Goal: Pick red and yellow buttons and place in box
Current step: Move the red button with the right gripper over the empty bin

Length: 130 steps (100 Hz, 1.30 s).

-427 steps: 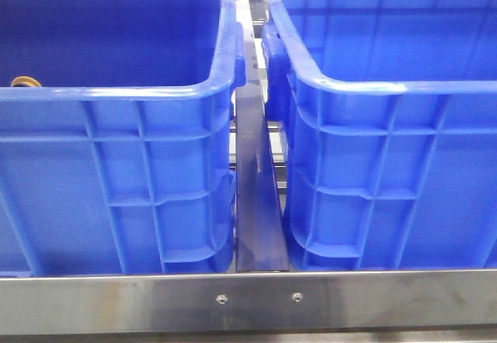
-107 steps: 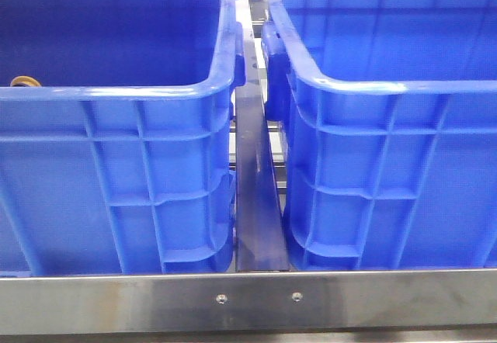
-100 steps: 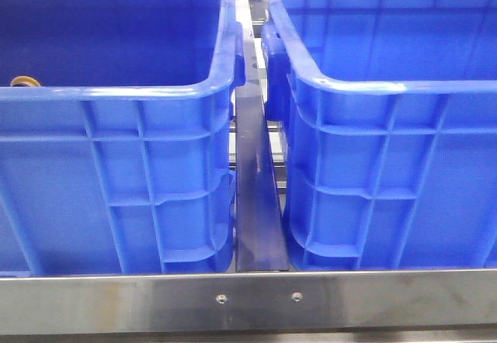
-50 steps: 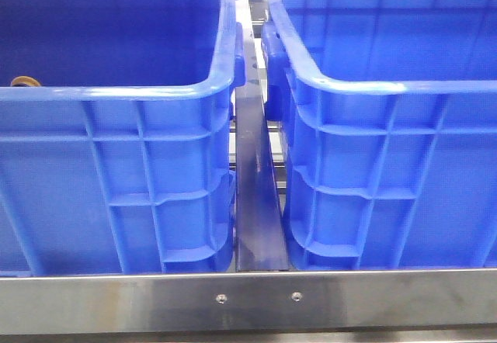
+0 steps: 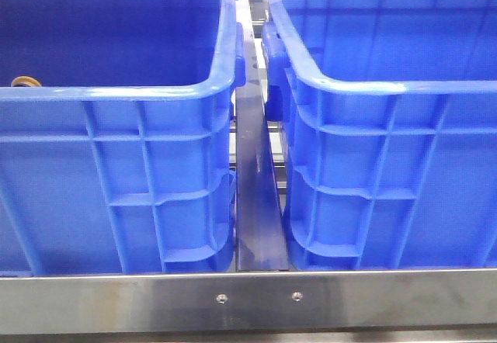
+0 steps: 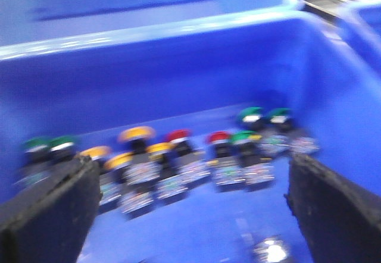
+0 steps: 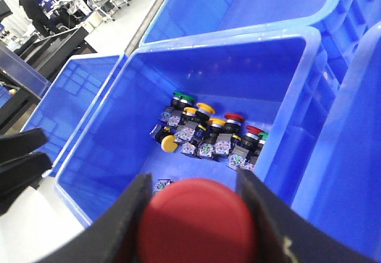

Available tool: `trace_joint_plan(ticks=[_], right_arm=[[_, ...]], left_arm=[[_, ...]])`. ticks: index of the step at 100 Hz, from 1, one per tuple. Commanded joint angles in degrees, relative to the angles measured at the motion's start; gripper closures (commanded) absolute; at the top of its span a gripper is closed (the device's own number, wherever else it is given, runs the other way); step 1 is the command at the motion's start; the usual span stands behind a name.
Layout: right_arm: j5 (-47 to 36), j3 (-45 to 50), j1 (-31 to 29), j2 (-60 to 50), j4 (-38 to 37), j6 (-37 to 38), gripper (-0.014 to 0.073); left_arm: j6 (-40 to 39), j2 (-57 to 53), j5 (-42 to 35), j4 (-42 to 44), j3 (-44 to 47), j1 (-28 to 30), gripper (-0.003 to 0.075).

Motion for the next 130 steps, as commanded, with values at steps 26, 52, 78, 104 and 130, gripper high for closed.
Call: trace_joint_plan(ticks=[26, 52, 78, 104, 130], right_arm=[[-1.6, -1.9, -0.3, -1.7, 2.1, -0.8, 0.0457], [-5.1, -1.9, -0.3, -1.9, -1.4, -1.1, 0.0457], [-19.2, -1.9, -0.3, -2.1, -9.7, -1.1, 0.0457], [-38.1, 1.0, -0.3, 0.6, -13.6, -2.4, 0.0457], [-48.7, 3.2, -0.3, 11.2, -13.6, -2.9, 0.0457]], left_arm=[[-0.4, -9.4, -1.8, -0.5, 3.5, 4.4, 0.0561], [-0.5, -9.6, -1.3, -0.5, 3.5, 4.4, 0.0739], [-0.5, -9.6, -1.0, -0.5, 3.5, 4.4, 0.0739], [-0.5, -9.6, -1.1, -0.5, 3.5, 4.4, 0.0739], [-0.5, -9.6, -1.1, -0.5, 3.5, 4.4, 0.0739]])
